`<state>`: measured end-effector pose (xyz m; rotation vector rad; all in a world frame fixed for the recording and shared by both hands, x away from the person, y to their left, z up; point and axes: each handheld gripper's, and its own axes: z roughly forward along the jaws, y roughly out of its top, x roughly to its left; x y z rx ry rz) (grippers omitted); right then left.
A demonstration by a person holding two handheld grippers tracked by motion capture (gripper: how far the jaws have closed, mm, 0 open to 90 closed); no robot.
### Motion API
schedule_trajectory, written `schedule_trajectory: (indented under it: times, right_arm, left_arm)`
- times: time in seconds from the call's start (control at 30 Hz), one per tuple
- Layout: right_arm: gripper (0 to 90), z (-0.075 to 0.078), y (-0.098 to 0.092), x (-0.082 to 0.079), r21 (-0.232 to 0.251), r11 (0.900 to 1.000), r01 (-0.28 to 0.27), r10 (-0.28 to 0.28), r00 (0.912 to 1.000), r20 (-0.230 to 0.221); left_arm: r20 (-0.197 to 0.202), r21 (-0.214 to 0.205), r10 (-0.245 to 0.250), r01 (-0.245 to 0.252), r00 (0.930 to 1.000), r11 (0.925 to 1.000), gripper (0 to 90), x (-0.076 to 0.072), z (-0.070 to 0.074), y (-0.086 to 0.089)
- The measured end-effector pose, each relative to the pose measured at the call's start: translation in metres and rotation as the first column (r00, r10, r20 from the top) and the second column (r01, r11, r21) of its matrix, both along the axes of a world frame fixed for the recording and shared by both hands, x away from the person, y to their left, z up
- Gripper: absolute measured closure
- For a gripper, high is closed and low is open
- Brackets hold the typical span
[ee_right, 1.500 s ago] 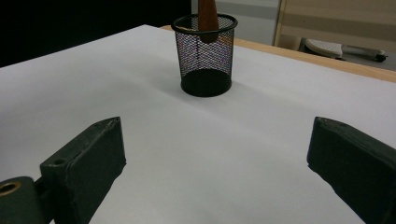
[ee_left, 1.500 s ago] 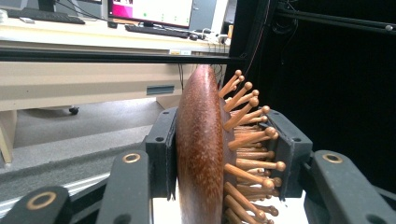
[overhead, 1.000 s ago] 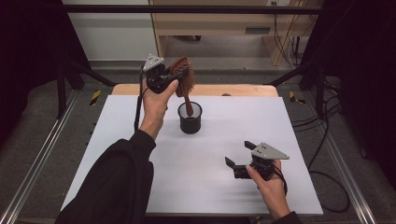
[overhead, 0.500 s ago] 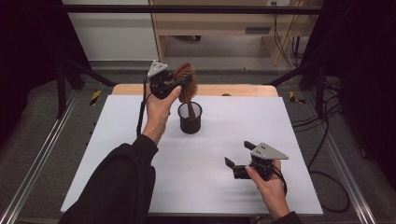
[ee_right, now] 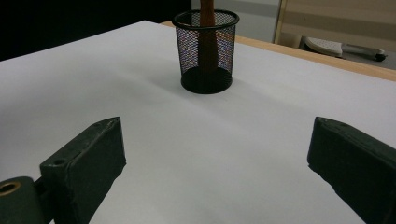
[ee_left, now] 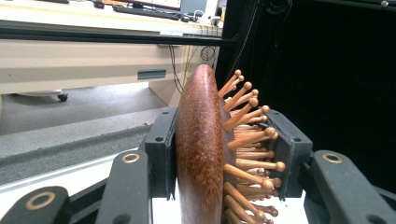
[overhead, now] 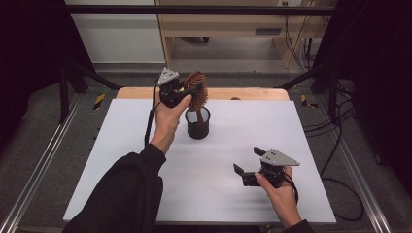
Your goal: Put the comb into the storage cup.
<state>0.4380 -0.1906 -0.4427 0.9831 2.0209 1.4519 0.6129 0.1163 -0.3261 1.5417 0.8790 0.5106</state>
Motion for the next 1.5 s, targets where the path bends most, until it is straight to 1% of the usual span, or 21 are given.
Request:
schedule_trajectory:
  times: [0.1, 0.3, 0.6, 1.03, 1.2, 1.5]
  right_arm:
    - [4.3, 0.0, 0.0, 0.001, 0.003, 1.0, 0.002, -0.002, 1.0, -0.002]
    - [4.3, -0.001, 0.0, 0.001, 0.002, 1.0, 0.002, -0.002, 1.0, -0.003]
    - [4.3, -0.001, 0.0, 0.001, 0.001, 1.0, 0.003, -0.003, 1.0, -0.002]
    - [4.3, 0.0, 0.0, 0.0, 0.0, 1.0, 0.0, 0.0, 1.0, -0.001]
    - [4.3, 0.0, 0.0, 0.001, 0.002, 1.0, 0.003, -0.003, 1.0, -0.003]
    - [4.3, 0.0, 0.001, 0.0, -0.001, 1.0, 0.002, -0.002, 1.0, -0.003]
  left_arm:
    - [-0.006, -0.01, -0.001, 0.001, 1.0, 1.0, 51.3, 0.0, -0.002, 0.0]
    - [-0.008, -0.005, -0.001, 0.001, 1.0, 1.0, 51.2, 0.0, -0.003, -0.001]
    - [-0.015, -0.019, 0.002, -0.002, 0.9999, 0.9998, 51.2, -0.001, -0.008, 0.001]
    - [-0.017, -0.036, 0.007, -0.007, 0.9998, 0.9993, 51.2, 0.0, -0.009, 0.002]
    - [-0.016, -0.034, 0.0, 0.0, 0.9999, 0.9994, 51.1, 0.0, -0.01, 0.0]
    - [-0.027, -0.041, 0.007, -0.009, 0.9996, 0.9991, 51.1, 0.0, -0.015, 0.003]
